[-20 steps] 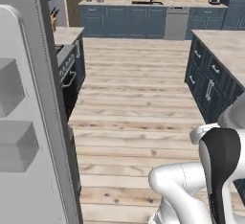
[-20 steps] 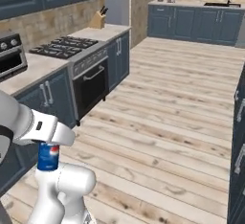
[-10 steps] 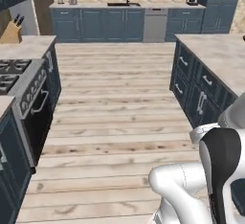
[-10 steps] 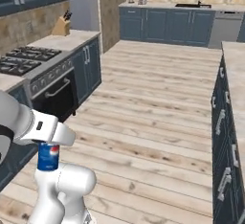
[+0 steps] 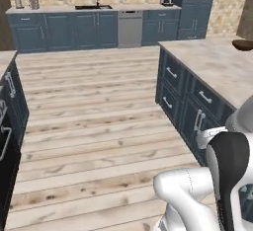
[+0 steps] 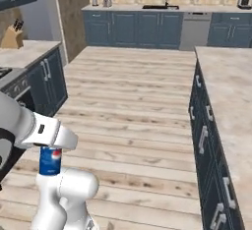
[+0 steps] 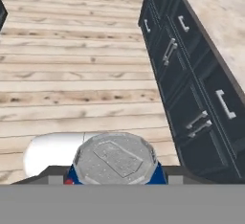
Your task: Open the fridge, grab two sodas, and place both sodas inside the bowl with ice on the dining counter.
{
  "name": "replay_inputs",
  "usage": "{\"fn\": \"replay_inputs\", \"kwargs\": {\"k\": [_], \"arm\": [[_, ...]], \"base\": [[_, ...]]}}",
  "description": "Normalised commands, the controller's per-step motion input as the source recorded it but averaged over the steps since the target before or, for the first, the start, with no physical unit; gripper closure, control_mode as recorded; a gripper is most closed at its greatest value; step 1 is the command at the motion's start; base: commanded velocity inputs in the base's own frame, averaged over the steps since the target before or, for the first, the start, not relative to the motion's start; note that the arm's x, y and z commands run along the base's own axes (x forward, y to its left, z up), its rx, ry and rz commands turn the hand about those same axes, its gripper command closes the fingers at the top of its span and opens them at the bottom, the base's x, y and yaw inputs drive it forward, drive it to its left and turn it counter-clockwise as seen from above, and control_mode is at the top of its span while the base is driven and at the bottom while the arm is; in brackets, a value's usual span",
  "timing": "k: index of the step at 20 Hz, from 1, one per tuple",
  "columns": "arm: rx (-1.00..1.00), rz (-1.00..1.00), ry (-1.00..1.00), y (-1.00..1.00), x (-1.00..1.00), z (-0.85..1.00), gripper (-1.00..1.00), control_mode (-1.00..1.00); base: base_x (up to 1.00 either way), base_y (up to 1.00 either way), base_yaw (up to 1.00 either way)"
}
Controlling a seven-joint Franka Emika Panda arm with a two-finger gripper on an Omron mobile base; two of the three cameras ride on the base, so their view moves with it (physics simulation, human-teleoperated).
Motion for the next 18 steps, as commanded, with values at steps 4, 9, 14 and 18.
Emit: {"fn": "replay_inputs", "kwargs": {"k": [4, 9, 14, 18], "arm": [[0.0, 0.0, 0.0, 0.0, 0.0, 0.0, 1.0, 1.0], [0.0, 0.0, 0.0, 0.0, 0.0, 0.0, 1.0, 1.0], [0.0, 0.0, 0.0, 0.0, 0.0, 0.0, 1.0, 1.0], [0.0, 0.0, 0.0, 0.0, 0.0, 0.0, 1.0, 1.0]], "base": [[1.0, 0.18, -0.33], [1.0, 0.44, -0.35], [1.0, 0.62, -0.36], [1.0, 0.75, -0.37]]}}
